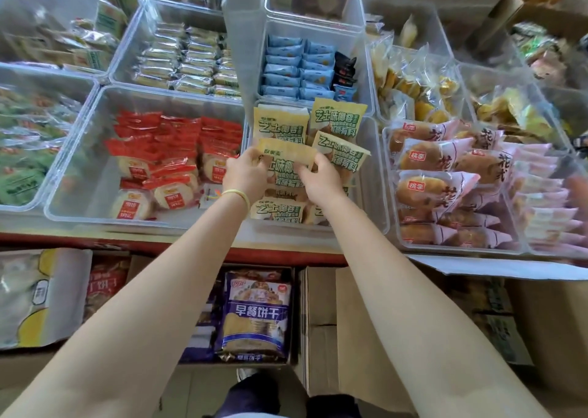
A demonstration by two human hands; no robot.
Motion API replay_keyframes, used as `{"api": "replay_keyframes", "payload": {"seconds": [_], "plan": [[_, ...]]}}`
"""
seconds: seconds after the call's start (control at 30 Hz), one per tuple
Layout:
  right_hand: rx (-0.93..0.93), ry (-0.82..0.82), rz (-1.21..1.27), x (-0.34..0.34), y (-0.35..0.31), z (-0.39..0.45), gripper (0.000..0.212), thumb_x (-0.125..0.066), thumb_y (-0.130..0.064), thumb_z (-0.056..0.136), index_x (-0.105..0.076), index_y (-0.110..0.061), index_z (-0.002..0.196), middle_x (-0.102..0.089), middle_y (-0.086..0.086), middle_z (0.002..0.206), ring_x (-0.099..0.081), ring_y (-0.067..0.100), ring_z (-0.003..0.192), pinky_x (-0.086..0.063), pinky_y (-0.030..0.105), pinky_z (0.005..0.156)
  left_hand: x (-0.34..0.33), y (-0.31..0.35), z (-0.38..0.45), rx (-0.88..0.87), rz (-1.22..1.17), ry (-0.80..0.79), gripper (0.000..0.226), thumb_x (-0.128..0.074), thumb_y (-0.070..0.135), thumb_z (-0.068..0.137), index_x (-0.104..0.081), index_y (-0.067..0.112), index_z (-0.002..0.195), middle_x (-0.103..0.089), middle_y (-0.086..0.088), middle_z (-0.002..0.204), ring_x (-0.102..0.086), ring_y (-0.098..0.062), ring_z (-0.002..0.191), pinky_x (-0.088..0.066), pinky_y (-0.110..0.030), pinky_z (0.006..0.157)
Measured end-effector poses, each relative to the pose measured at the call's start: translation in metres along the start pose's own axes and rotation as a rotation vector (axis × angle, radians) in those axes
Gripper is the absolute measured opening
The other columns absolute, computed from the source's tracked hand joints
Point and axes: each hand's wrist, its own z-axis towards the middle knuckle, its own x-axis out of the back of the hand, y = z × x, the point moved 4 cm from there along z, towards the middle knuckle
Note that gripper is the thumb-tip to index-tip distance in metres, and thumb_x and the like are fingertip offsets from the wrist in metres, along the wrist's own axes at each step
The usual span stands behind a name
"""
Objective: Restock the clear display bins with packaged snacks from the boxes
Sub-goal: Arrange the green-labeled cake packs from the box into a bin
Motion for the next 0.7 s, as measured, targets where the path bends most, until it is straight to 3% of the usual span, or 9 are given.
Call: {"api": "replay_keyframes", "payload": {"seconds": [0.13,0.2,0.23,0.33,0.43,0.57,0.63,0.7], "plan": [[-0.041,-0.042,-0.140,-0.004,0.012,-0.002,0.042,-0.045,-0.035,0.105,-0.045,-0.021,0.144,-0.064,0.006,0.120,-0.074,0.025,0.077,-0.059,0.038,0.063,0.003,-0.002,-0.002,0.045,0.176,-0.131,0.017,-0.042,0.029,0.101,-0.057,0.024,0.105,-0.067,-0.006,0.096,-0.073,-0.026,0.064,-0.062,-0.041,0.063],[-0.112,-0.061,-0.130,-0.008,0.017,0.001,0.046,-0.042,-0.035,0.105,-0.040,-0.018,0.149,-0.058,0.008,0.132,-0.071,0.029,0.095,-0.061,0.045,0.077,0.001,-0.002,-0.004,0.092,0.171,-0.159,0.016,-0.041,0.025,0.102,-0.055,0.019,0.106,-0.069,-0.007,0.091,-0.072,-0.024,0.064,-0.062,-0.039,0.062],[-0.139,-0.057,-0.089,-0.009,0.016,0.002,0.047,-0.042,-0.034,0.105,-0.040,-0.016,0.149,-0.054,0.008,0.136,-0.068,0.031,0.101,-0.061,0.047,0.081,0.000,-0.001,-0.004,0.096,0.151,-0.138,0.015,-0.042,0.024,0.102,-0.055,0.018,0.105,-0.069,-0.009,0.096,-0.072,-0.026,0.068,-0.061,-0.039,0.064],[-0.154,-0.035,0.026,-0.009,0.008,0.014,0.043,-0.047,-0.026,0.103,-0.038,-0.013,0.143,-0.055,0.006,0.128,-0.069,0.030,0.096,-0.062,0.043,0.078,-0.002,0.010,0.001,0.022,0.188,-0.019,0.018,-0.042,0.016,0.097,-0.051,0.014,0.113,-0.056,-0.013,0.117,-0.061,-0.029,0.083,-0.050,-0.035,0.064],[-0.118,0.005,0.018,-0.009,0.003,0.027,0.053,-0.055,-0.024,0.100,-0.033,-0.014,0.147,-0.053,0.005,0.129,-0.064,0.032,0.107,-0.058,0.046,0.089,-0.009,0.018,0.002,-0.015,0.137,0.017,0.033,-0.048,0.010,0.093,-0.041,0.009,0.125,-0.041,-0.016,0.128,-0.046,-0.027,0.087,-0.037,-0.032,0.076],[-0.110,-0.040,-0.012,-0.011,0.008,0.025,0.058,-0.062,-0.023,0.096,-0.034,-0.014,0.146,-0.057,0.007,0.129,-0.062,0.029,0.107,-0.057,0.044,0.090,-0.014,0.009,-0.003,-0.029,0.136,0.025,0.037,-0.055,0.009,0.093,-0.038,0.004,0.126,-0.037,-0.016,0.132,-0.050,-0.031,0.098,-0.038,-0.033,0.081],[-0.038,-0.016,-0.009,-0.005,0.008,0.006,0.051,-0.062,-0.019,0.096,-0.036,-0.012,0.139,-0.053,0.004,0.124,-0.057,0.022,0.105,-0.051,0.035,0.085,-0.015,0.007,-0.009,-0.073,0.091,0.048,0.040,-0.055,0.006,0.092,-0.039,0.004,0.128,-0.038,-0.016,0.133,-0.050,-0.030,0.106,-0.037,-0.030,0.086],[0.012,0.093,0.016,0.004,0.013,-0.025,0.032,-0.059,-0.017,0.095,-0.041,-0.013,0.121,-0.051,0.006,0.120,-0.056,0.023,0.101,-0.046,0.035,0.078,-0.017,0.006,-0.018,-0.105,0.034,0.094,0.048,-0.054,0.005,0.091,-0.037,0.006,0.135,-0.035,-0.015,0.137,-0.045,-0.024,0.107,-0.033,-0.025,0.090]]}}
